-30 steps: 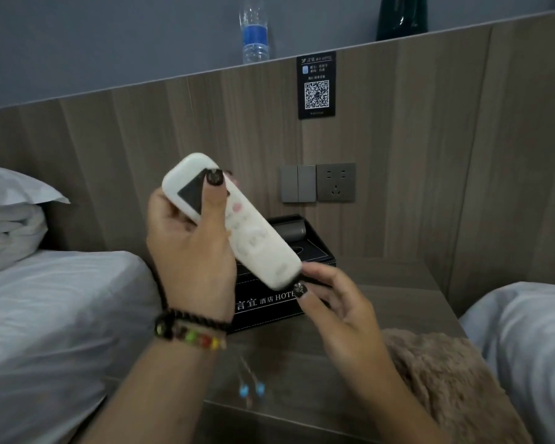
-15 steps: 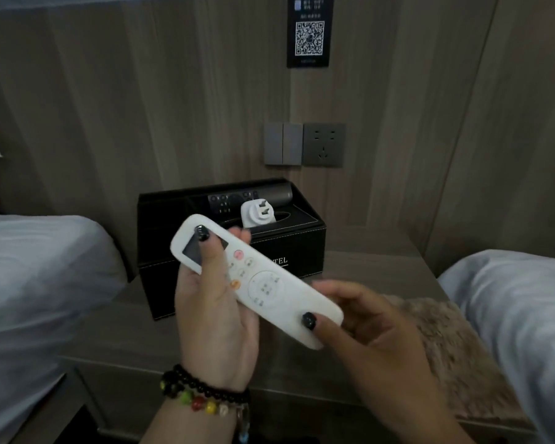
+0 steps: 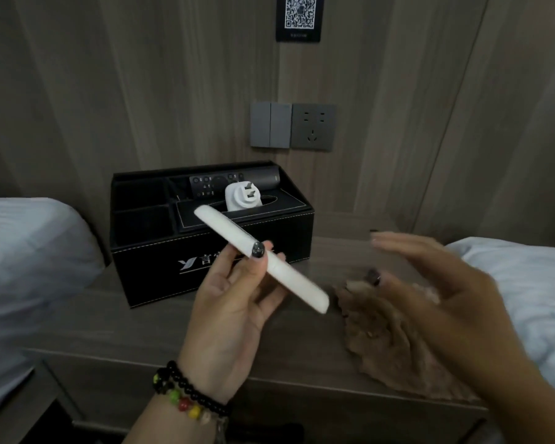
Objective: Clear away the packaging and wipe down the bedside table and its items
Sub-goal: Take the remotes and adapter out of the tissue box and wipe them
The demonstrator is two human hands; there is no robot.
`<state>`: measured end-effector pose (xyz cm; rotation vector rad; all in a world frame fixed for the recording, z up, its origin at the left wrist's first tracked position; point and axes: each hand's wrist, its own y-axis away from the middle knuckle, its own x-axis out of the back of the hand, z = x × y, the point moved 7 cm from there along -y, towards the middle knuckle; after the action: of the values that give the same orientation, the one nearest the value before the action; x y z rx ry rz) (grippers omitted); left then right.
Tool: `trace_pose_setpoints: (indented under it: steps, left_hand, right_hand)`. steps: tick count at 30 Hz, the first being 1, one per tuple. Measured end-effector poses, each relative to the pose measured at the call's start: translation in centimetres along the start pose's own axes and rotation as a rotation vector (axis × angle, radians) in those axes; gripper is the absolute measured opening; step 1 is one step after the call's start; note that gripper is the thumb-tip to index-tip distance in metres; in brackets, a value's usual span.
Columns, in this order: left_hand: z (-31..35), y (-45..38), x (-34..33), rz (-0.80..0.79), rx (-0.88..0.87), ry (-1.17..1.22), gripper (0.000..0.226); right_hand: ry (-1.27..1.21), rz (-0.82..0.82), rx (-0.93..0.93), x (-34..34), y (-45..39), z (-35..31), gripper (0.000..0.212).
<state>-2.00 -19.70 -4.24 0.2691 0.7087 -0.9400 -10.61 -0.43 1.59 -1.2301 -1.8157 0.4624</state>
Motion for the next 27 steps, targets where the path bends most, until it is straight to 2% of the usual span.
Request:
trace_pose_setpoints:
  steps: [2, 6, 9, 14, 16, 19, 23, 26, 27]
  left_hand:
    - [-0.3, 0.0, -0.1, -0.022, 0.011, -0.005, 0.052]
    - [-1.6, 0.3, -0.8, -0.092, 0.064, -0.016, 0.042]
    - [-2.3, 0.4, -1.3, -0.115, 0.087, 0.014, 0.041]
    - [-3.0, 0.7, -2.0, -0.108, 0.118, 0.043, 0.028]
    - [-3.2, 0.8, -2.2, -0.103, 0.128, 0.045, 0.026]
    - [-3.3, 0.6, -2.1, -0.083, 0.126, 0.058, 0.027]
    - [-3.1, 0.2, -1.2, -0.049, 0.114, 0.121, 0.044]
    - [-2.4, 0.0, -0.8, -0.062, 0.081, 0.158, 0.077]
    - [-2.2, 0.0, -0.7, -0.067, 0.071, 0.156, 0.082]
  right_hand:
    - [0.138, -0.062, -0.097, 1.1, 0.2, 2.9, 0.035]
    - [0.26, -0.409, -0.24, -2.1, 2.1, 6.8, 0.057]
    - [0.368, -0.468, -0.24, -3.1, 2.2, 7.2, 0.062]
    - [0.354, -0.433, -0.177, -3.4, 2.2, 6.2, 0.047]
    - [0.334, -0.38, -0.138, -3.3, 2.4, 5.5, 0.036]
    - [0.279, -0.263, -0.098, -2.8, 2.5, 5.0, 0.035]
    - [0.039, -0.021, -0.121, -0.3, 2.2, 3.1, 0.038]
    - [-0.109, 0.004, -0.014, -0.1, 2.0, -0.2, 0.033]
    - [-0.113, -0.016, 0.044, -0.5, 2.1, -1.3, 0.032]
